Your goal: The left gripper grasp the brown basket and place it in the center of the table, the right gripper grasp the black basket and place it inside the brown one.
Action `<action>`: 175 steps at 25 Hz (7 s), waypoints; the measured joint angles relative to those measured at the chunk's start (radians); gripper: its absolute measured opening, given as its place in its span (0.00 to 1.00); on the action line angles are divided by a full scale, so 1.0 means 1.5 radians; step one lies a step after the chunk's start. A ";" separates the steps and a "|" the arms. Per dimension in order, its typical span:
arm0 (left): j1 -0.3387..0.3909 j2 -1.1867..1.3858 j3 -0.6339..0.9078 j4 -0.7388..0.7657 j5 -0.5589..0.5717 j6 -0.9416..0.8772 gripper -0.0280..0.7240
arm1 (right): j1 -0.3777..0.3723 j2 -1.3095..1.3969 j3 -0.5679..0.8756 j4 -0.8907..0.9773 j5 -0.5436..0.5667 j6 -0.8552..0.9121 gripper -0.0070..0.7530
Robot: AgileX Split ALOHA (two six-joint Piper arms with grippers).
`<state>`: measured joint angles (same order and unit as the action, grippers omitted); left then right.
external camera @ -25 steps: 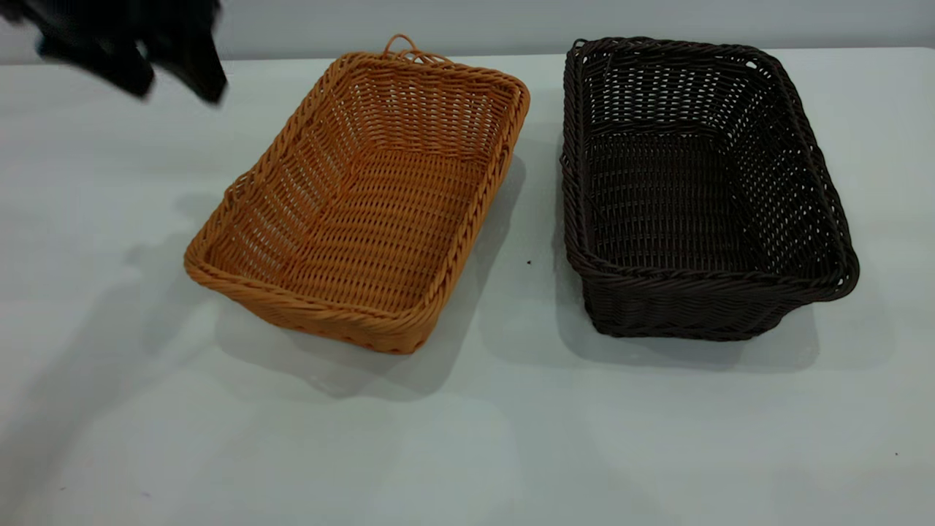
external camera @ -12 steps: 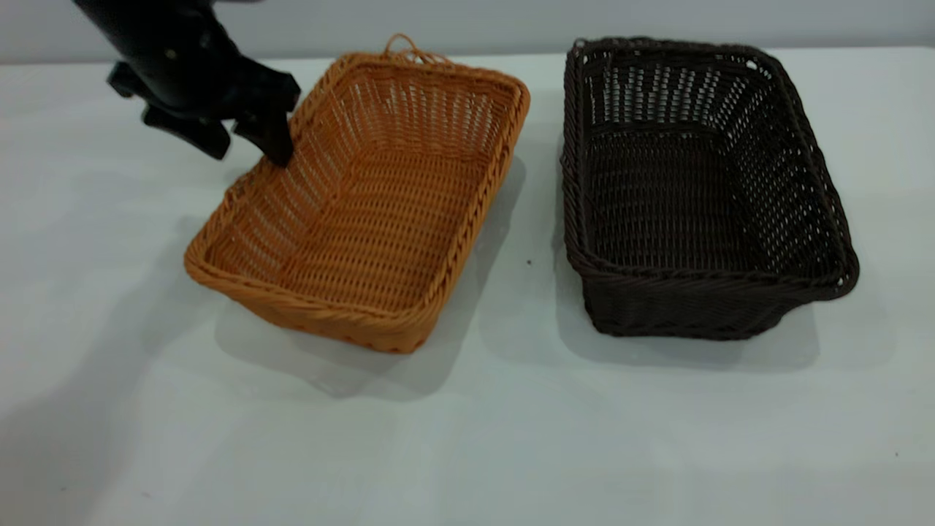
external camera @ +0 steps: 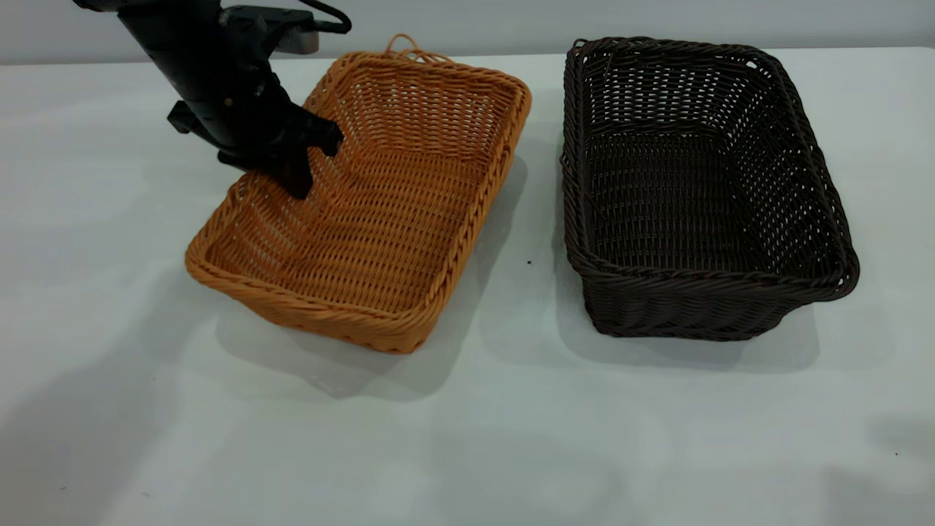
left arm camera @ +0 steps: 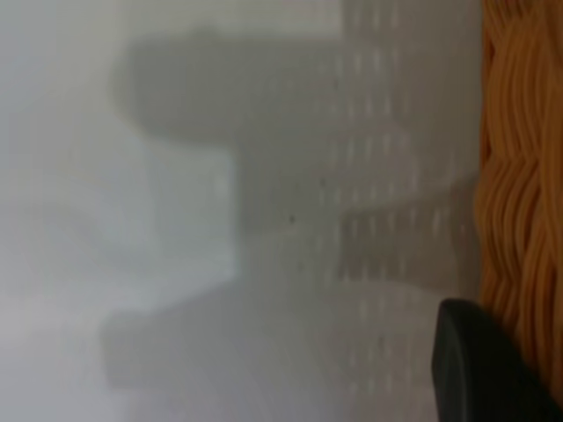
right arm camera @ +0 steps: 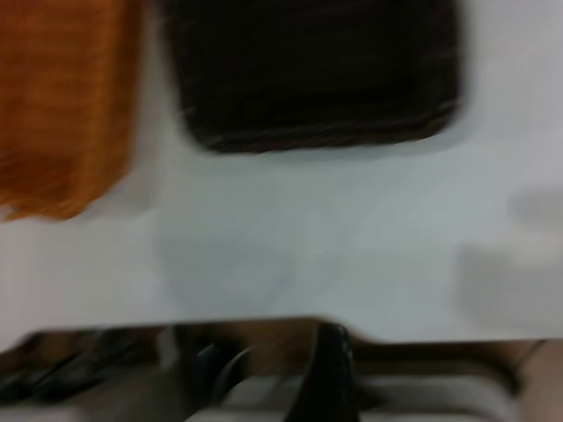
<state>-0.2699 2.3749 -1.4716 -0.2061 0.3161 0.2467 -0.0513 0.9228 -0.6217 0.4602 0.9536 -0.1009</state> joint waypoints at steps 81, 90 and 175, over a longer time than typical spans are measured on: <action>-0.067 -0.137 -0.071 -0.139 0.338 0.774 0.15 | -0.221 0.650 -0.303 0.402 -0.197 -0.442 0.12; -0.172 -0.073 -0.071 -0.116 0.261 0.816 0.15 | -0.221 0.650 -0.305 0.390 -0.168 -0.442 0.12; 0.114 -0.265 -0.076 0.095 0.184 0.176 0.78 | 0.242 0.748 -0.312 0.282 -0.235 -0.160 0.66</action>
<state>-0.0983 1.9779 -1.5850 -0.0636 0.5918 0.5104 0.3124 2.0453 -1.0898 0.8826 0.6011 -0.3406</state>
